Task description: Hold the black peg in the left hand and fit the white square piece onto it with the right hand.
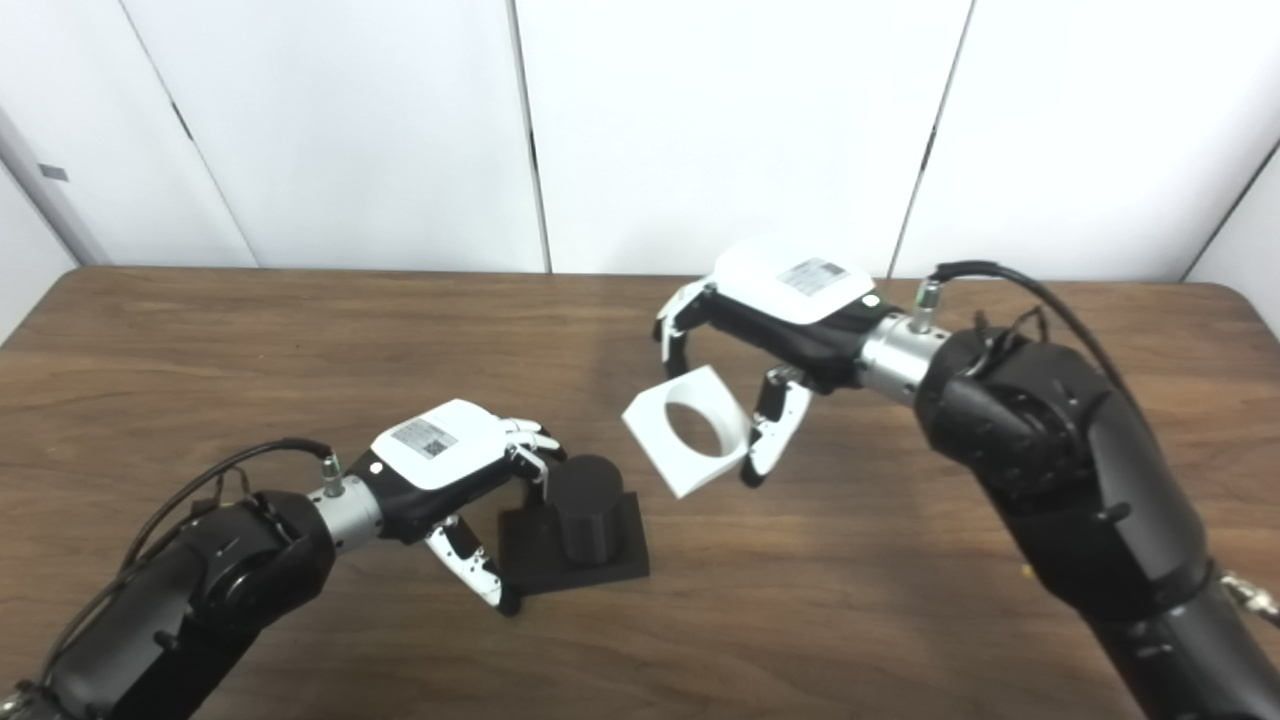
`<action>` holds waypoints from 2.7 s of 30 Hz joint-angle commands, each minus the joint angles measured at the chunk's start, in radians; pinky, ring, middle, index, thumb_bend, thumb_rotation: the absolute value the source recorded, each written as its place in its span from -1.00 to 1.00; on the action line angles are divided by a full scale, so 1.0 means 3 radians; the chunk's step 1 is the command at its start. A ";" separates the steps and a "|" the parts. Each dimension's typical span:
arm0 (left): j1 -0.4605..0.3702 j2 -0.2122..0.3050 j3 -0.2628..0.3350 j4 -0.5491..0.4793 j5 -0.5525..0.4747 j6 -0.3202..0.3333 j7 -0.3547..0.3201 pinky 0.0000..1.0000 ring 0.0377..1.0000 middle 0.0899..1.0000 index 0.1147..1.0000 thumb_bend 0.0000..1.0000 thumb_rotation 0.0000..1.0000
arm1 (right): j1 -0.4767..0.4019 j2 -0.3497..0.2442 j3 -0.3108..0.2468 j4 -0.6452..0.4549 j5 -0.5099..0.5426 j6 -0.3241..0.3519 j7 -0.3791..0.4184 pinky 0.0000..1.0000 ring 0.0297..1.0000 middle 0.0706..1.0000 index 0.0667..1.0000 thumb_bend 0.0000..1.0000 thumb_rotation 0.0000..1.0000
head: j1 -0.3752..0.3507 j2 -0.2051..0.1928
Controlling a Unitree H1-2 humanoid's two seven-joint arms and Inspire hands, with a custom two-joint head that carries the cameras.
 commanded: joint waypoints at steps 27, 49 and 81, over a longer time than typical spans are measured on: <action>0.0022 -0.0160 -0.0148 0.0105 0.0172 0.0029 -0.0170 0.66 0.83 0.72 -0.15 0.04 -0.84 | -0.0175 0.0299 0.0183 0.0130 -0.0023 -0.0041 0.0001 0.30 0.51 0.47 -0.12 0.04 -0.73 | 0.0202 0.0056; 0.0019 -0.0185 -0.0174 0.0100 0.0173 0.0047 -0.0197 0.67 0.85 0.74 -0.15 0.04 -0.83 | -0.0117 0.0421 0.0261 0.0334 -0.0084 -0.0121 -0.0118 0.28 0.50 0.47 -0.12 0.04 -0.73 | 0.0206 0.0065; 0.0008 -0.0185 -0.0176 0.0076 0.0183 0.0054 -0.0236 0.66 0.84 0.72 -0.15 0.04 -0.84 | -0.0211 0.0415 0.0372 0.0403 -0.0079 -0.0001 0.0169 0.20 0.53 0.53 0.23 0.53 -0.48 | 0.0209 0.0093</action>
